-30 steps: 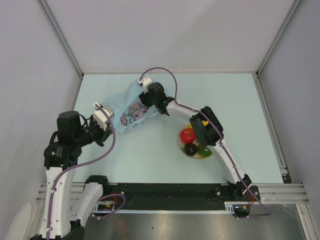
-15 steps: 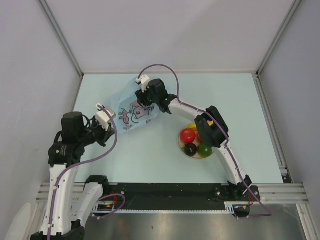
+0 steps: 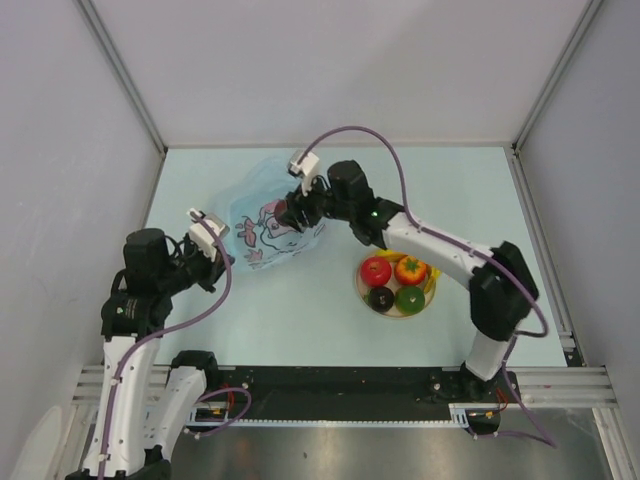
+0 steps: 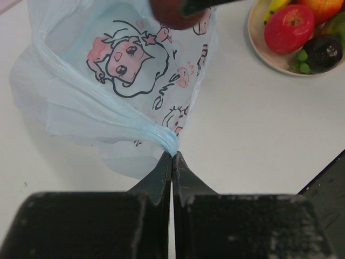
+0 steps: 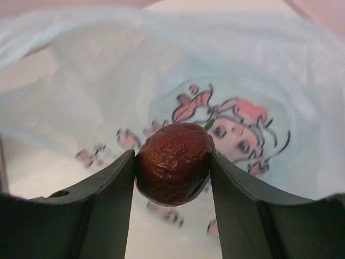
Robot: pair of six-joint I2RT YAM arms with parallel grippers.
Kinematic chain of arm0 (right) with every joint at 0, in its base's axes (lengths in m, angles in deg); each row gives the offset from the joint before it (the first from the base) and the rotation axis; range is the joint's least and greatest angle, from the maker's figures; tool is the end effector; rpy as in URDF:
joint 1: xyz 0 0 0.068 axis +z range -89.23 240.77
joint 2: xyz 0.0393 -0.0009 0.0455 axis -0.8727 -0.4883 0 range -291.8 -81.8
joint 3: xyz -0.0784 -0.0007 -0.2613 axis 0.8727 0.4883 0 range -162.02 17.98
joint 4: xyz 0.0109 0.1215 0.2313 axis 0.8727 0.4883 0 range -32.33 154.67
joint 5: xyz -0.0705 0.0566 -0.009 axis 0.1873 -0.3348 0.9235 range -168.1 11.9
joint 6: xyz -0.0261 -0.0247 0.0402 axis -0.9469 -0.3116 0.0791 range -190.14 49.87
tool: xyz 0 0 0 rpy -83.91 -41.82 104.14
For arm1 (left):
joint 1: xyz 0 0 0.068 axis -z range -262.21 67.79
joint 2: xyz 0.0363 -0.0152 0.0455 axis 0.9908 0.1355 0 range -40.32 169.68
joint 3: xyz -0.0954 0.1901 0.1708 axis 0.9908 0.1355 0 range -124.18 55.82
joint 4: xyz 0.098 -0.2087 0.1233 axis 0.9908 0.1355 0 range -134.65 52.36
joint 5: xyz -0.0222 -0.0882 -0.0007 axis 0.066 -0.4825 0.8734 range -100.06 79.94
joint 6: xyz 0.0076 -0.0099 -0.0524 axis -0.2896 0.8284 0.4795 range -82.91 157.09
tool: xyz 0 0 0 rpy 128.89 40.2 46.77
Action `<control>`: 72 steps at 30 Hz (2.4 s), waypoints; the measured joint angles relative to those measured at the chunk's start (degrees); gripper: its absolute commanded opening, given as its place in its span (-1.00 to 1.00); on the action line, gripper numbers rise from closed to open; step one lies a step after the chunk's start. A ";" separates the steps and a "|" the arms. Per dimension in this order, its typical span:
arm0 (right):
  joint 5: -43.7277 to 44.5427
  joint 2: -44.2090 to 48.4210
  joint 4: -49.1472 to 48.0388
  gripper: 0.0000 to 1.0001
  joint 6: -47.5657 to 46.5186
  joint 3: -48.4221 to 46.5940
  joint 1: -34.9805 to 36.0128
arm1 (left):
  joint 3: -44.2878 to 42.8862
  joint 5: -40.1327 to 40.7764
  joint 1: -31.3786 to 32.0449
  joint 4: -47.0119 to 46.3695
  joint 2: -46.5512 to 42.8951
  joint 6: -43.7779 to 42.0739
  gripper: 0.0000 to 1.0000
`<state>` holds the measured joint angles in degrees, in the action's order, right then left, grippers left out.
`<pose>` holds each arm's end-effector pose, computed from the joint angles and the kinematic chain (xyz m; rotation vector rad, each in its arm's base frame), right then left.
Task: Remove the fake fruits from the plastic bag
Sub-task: Take out the fake fruit from the plastic bag, then place the fake fruit on the plate.
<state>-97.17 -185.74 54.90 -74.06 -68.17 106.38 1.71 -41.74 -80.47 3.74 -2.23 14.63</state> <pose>0.2989 0.3219 0.3240 -1.0081 1.6065 0.8086 0.1186 -0.0223 0.3458 0.7387 1.9271 -0.3675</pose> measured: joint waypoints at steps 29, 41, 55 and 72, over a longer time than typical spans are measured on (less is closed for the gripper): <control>0.57 52.22 36.09 -0.05 -41.64 38.27 -15.04 | 3.89 -4.96 0.00 -14.08 7.43 11.28 -0.99; 1.92 54.64 34.16 0.00 -51.41 49.03 -7.65 | 3.98 -4.98 -0.94 -14.99 8.41 12.02 -0.99; 5.81 55.54 26.64 0.10 -58.73 54.21 -5.95 | 4.02 -5.16 -2.75 -14.82 7.32 12.52 -0.99; 8.28 64.04 24.79 0.99 -58.21 57.13 -5.92 | 5.51 -6.08 -3.41 -14.88 6.97 13.49 -0.99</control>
<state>-88.88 -121.70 79.69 -132.26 -11.04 100.45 7.22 -47.82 -83.88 -11.15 4.74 28.12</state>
